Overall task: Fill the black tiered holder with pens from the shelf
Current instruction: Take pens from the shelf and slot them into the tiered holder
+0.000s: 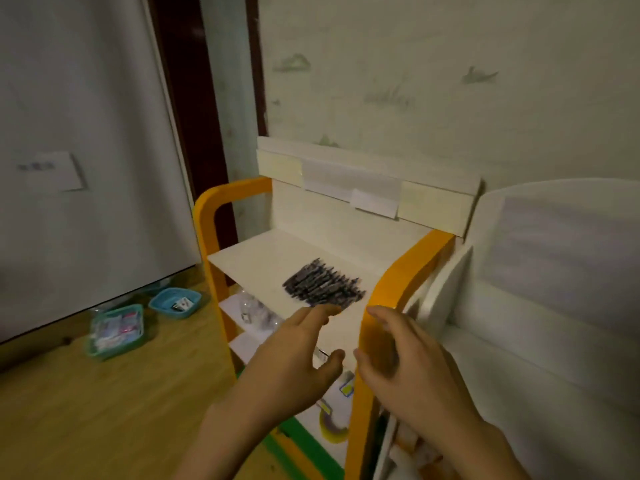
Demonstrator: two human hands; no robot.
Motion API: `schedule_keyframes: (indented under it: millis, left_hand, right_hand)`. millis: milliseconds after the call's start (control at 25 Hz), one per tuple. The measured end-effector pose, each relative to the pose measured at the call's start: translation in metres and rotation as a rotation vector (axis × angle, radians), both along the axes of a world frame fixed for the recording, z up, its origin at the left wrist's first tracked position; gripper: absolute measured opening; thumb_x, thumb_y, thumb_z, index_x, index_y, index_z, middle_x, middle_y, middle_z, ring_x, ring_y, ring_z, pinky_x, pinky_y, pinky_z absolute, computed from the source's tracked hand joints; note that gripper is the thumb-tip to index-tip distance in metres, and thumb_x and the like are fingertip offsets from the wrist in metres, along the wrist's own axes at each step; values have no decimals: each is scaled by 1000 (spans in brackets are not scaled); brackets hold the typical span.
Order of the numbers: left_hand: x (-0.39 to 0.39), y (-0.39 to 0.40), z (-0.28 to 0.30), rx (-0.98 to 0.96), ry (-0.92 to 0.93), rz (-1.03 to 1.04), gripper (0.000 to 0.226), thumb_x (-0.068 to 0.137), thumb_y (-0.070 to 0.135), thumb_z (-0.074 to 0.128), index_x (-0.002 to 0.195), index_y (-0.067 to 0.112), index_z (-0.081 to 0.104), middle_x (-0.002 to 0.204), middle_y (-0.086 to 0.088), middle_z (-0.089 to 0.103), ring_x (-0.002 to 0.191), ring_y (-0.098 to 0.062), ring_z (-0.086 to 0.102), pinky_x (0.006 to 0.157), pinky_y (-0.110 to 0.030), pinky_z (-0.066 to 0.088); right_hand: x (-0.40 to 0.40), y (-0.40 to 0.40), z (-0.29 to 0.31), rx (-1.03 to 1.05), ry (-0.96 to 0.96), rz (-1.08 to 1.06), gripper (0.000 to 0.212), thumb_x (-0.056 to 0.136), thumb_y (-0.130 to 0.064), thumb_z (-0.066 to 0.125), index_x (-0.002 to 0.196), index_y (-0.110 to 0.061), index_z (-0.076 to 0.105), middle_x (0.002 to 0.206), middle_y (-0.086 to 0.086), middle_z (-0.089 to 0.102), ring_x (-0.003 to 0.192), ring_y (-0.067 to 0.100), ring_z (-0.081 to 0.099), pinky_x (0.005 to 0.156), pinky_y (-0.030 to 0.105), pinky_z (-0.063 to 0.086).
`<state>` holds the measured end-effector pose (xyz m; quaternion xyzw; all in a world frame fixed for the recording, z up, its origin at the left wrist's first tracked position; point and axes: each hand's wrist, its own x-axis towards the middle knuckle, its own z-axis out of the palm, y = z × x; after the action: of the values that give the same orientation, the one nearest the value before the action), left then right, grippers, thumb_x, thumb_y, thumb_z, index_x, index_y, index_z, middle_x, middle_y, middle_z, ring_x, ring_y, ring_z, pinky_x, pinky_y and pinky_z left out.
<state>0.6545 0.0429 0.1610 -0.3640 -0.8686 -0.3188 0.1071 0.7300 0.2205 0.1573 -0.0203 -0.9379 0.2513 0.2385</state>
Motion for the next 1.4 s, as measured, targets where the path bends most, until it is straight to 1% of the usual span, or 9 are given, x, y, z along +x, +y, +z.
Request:
schedule_keyframes:
  millis: [80, 240, 480, 600, 760, 960, 1160, 1320, 1400]
  left_hand:
    - [-25, -33, -1, 10, 10, 23, 55, 89, 49, 54, 137, 47, 27, 129, 17, 47, 112, -1, 48, 89, -25, 50]
    - [-72, -78, -3, 36, -5, 43, 56, 89, 47, 56, 138, 46, 28, 128, 16, 49, 112, -1, 47, 89, -21, 48]
    - [-148, -85, -13, 43, -27, 21, 56, 90, 47, 56, 140, 43, 29, 132, 15, 48, 112, 0, 48, 87, -16, 46]
    - [-200, -72, -22, 1, -38, 4, 56, 90, 48, 55, 140, 42, 29, 132, 16, 46, 112, 0, 46, 86, -17, 45]
    - [-275, -41, -28, -52, -66, -53, 56, 89, 46, 56, 138, 41, 30, 130, 13, 47, 114, 0, 44, 82, -10, 35]
    - [-364, 6, -38, -87, -135, -125, 58, 89, 44, 59, 140, 37, 32, 131, 11, 48, 116, -2, 47, 87, -16, 41]
    - [-412, 39, -80, -130, -277, -174, 55, 87, 44, 60, 136, 36, 37, 124, 8, 51, 102, -4, 50, 79, -19, 44]
    - [-451, 70, -115, -227, -386, -119, 57, 87, 47, 59, 137, 27, 39, 127, 1, 50, 109, -16, 54, 87, -31, 51]
    - [-463, 83, -133, -356, -395, -51, 63, 85, 56, 57, 134, 22, 40, 125, -3, 48, 110, -20, 51, 88, -37, 51]
  right_hand:
    - [-32, -28, -3, 3, -2, 19, 56, 84, -59, 52, 135, -48, 30, 136, -23, 47, 123, 3, 47, 92, 24, 48]
    - [-84, -63, -9, 12, -40, 18, 57, 85, -60, 50, 136, -46, 29, 137, -21, 47, 122, 2, 47, 91, 21, 47]
    - [-157, -69, -22, 58, -82, -45, 55, 87, -56, 52, 135, -42, 31, 135, -17, 49, 115, 6, 52, 86, 25, 51]
    - [-201, -60, -36, 46, -92, -102, 52, 87, -57, 52, 133, -42, 35, 129, -18, 52, 110, 6, 53, 82, 22, 50]
    - [-259, -37, -51, -1, -95, -168, 51, 84, -55, 53, 131, -41, 38, 122, -18, 55, 106, 5, 54, 79, 23, 52]
    - [-328, -8, -65, 6, -140, -284, 53, 87, -55, 51, 135, -38, 37, 127, -14, 55, 110, 8, 54, 80, 23, 48]
    - [-361, 8, -88, 7, -263, -375, 56, 87, -55, 50, 137, -36, 37, 129, -12, 54, 113, 10, 53, 84, 25, 46]
    - [-378, 19, -105, -2, -328, -457, 57, 86, -56, 49, 138, -36, 36, 130, -14, 53, 114, 10, 51, 88, 25, 47]
    - [-382, 21, -111, -3, -346, -497, 59, 87, -57, 48, 141, -36, 35, 136, -14, 49, 122, 10, 48, 95, 27, 45]
